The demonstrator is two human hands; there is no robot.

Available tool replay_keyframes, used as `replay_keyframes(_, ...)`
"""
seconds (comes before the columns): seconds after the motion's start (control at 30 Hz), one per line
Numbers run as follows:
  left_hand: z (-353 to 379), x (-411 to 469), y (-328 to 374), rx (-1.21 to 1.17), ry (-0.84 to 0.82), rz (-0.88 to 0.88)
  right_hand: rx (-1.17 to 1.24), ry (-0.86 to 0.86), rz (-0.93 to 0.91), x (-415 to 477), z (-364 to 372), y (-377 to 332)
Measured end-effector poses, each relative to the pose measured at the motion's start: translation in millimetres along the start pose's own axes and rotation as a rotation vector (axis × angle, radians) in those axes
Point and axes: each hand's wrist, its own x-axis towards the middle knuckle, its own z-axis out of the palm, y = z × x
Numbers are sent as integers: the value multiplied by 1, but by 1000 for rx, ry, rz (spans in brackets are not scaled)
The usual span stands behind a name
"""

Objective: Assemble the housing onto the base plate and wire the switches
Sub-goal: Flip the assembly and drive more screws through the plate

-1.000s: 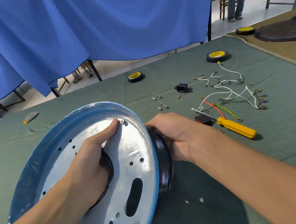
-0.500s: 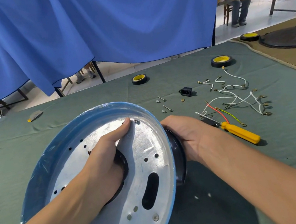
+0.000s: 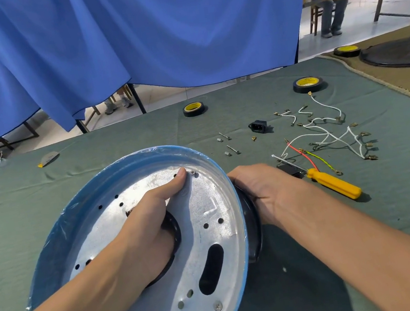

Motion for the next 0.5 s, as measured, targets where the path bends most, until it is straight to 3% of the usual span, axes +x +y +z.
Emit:
replay_keyframes(0.3, -6, 0, -3, 39, -14, -9, -110, 55, -69, 8, -1, 8)
replay_keyframes(0.5, -9, -5, -3, 141, -72, -122, -352, 36, -120, 6, -3, 1)
